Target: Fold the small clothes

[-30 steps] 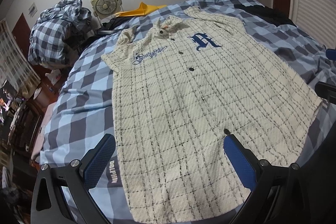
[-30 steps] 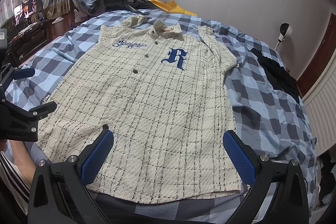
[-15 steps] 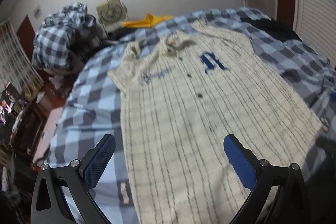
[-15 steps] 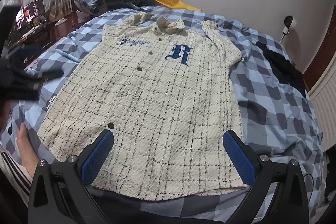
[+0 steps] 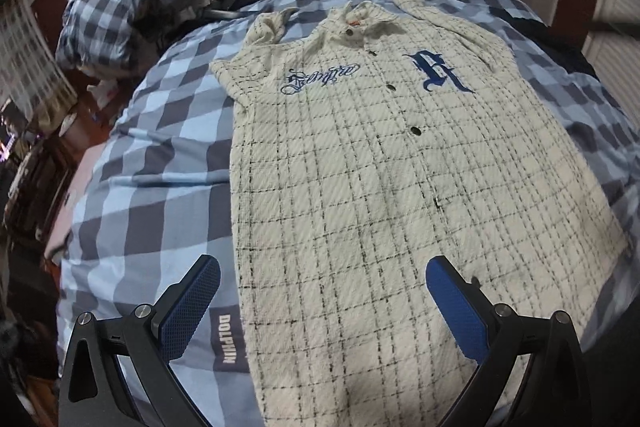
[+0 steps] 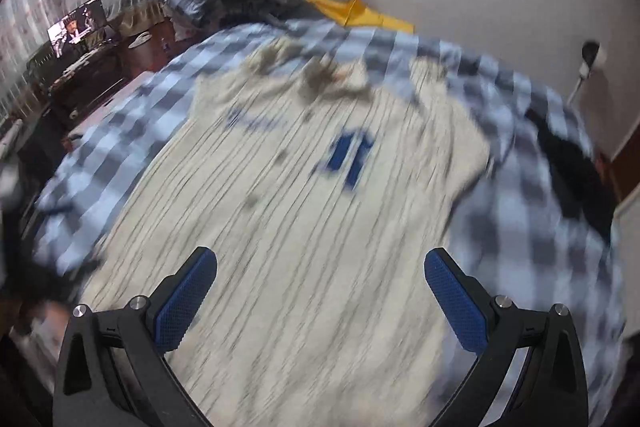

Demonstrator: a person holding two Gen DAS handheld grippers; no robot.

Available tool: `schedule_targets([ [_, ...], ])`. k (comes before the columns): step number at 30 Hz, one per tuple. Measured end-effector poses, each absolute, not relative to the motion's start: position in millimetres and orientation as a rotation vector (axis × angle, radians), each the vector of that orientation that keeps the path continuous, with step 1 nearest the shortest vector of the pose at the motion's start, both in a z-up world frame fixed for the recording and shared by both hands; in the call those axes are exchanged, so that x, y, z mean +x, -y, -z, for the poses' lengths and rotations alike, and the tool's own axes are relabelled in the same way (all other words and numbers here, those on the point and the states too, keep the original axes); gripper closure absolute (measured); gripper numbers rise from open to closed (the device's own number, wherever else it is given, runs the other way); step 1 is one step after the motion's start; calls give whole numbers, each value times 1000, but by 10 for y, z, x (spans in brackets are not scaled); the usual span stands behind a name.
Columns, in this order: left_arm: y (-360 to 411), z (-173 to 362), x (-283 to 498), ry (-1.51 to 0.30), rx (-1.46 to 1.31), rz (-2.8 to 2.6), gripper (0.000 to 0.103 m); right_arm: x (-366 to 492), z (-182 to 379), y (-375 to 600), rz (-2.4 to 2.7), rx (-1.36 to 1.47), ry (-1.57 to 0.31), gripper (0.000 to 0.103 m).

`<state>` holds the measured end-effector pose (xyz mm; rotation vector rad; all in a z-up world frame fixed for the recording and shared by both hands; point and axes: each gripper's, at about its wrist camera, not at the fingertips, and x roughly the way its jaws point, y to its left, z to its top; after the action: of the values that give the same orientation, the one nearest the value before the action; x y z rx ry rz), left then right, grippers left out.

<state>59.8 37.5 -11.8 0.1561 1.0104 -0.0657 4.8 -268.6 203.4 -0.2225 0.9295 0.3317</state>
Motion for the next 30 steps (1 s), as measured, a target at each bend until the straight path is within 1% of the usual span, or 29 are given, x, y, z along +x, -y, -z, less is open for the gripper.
schedule_targets([
  [1, -364, 125, 597, -1014, 155, 65, 0, 227, -2022, 2697, -323, -231, -926, 1],
  [2, -354, 132, 603, -1018, 154, 67, 0, 580, -1975, 2728, -298, -241, -935, 1],
  [6, -303, 200, 648, -1039, 158, 80, 0, 1515, -1663, 2904, -174, -249, -943, 1],
  [8, -292, 236, 684, -1053, 155, 82, 0, 1924, -1446, 3010, -120, -244, -969, 1],
  [9, -291, 254, 703, -1062, 148, 87, 0, 2192, -1240, 3080, -72, -236, -1014, 1],
  [15, -311, 362, 778, -1092, 153, 71, 0, 2920, -523, 3303, 61, -159, -1142, 1],
  [19, -316, 442, 804, -1121, 143, 79, 0, 3184, -334, 3371, 127, -130, -1145, 1],
  [20, -316, 454, 809, -1124, 144, 80, 0, 3230, -310, 3401, 147, -118, -1144, 6],
  [21, -310, 473, 820, -1128, 148, 77, 0, 3238, -282, 3434, 151, -93, -1148, 36],
  [22, -309, 480, 819, -1131, 151, 75, 0, 3298, -255, 3456, 128, -61, -1167, 65],
  [23, -308, 489, 820, -1133, 154, 74, 0, 3315, -204, 3475, 95, -20, -1213, 99],
  [24, -303, 498, 816, -1135, 156, 73, 0, 3308, -184, 3511, 62, 35, -1260, 100],
  [26, -299, 492, 806, -1132, 159, 72, 0, 3212, -408, 3593, 12, 97, -1194, 100],
  [27, -295, 476, 796, -1124, 159, 71, 0, 3104, -634, 3712, -26, 164, -1110, 100],
  [30, -283, 416, 755, -1092, 170, 66, 0, 2526, -1201, 4426, -69, 519, -832, 100],
])
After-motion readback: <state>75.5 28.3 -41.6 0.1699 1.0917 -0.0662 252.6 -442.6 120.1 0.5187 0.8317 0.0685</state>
